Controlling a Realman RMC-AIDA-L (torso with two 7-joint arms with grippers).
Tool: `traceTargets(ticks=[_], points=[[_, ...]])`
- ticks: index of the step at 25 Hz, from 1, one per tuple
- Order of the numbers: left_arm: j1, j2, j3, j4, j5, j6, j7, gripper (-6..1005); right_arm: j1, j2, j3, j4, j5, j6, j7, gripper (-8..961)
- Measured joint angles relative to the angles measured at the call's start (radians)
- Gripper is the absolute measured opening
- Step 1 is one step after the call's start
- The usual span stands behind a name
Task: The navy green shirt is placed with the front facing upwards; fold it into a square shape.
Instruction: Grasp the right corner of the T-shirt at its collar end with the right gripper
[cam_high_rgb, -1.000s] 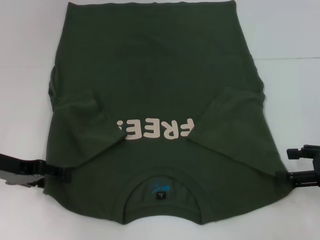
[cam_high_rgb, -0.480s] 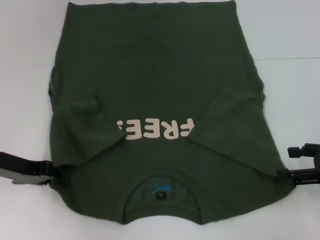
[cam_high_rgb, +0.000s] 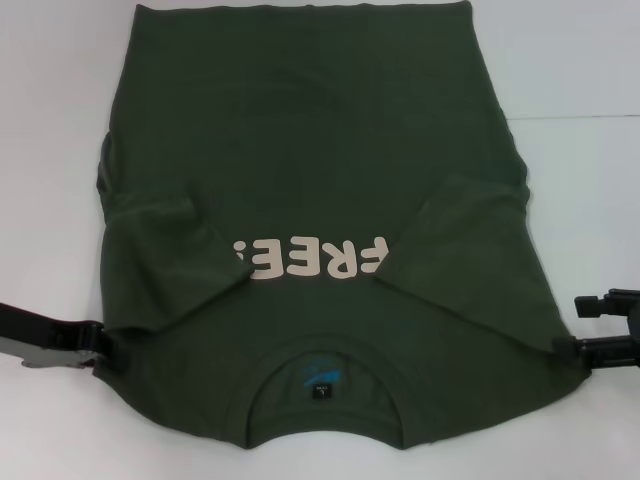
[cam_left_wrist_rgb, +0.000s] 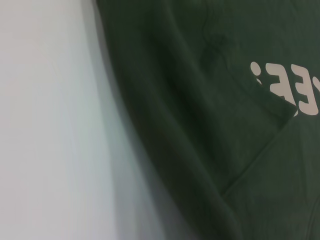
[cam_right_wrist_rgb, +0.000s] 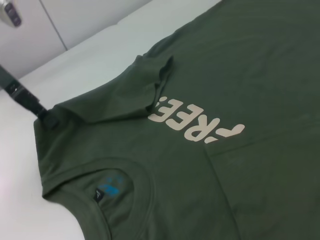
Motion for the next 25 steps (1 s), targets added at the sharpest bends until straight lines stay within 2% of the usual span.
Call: traceTargets(ticks=[3, 6, 10, 12, 14, 16, 21, 25], points=[[0.001, 0.000, -0.002, 0.002, -0.001, 0.003, 0.005, 75, 0.007, -0.012, 0.000, -0.042, 0.000, -0.047, 0.111, 912], [0.001, 0.000, -0.003, 0.002, -0.003, 0.004, 0.012, 65, 0.028, -0.029, 0.003, -0.127, 0.000, -0.153, 0.288, 912], [-0.003, 0.003, -0.004, 0.002, -0.003, 0.005, 0.017, 66, 0.069, -0.073, -0.013, -0.226, -0.027, -0.230, 0.596, 911], [-0.004, 0.005, -0.004, 0.003, -0.003, 0.006, 0.017, 50, 0.096, -0.100, -0.010, -0.240, -0.062, -0.241, 0.744, 911], [-0.005, 0.006, -0.005, 0.005, -0.003, 0.009, 0.017, 50, 0.117, -0.115, -0.006, -0.238, -0.090, -0.242, 0.852, 911], [-0.006, 0.007, -0.005, 0.006, -0.003, 0.012, 0.017, 50, 0.138, -0.118, -0.009, -0.235, -0.125, -0.240, 0.915, 911], [-0.008, 0.008, -0.008, 0.006, -0.010, 0.016, 0.019, 50, 0.195, -0.103, -0.018, -0.219, -0.288, -0.208, 0.973, 910], [-0.008, 0.011, -0.020, 0.006, -0.015, 0.019, 0.023, 51, 0.215, -0.095, -0.041, -0.178, -0.351, -0.176, 0.982, 910]])
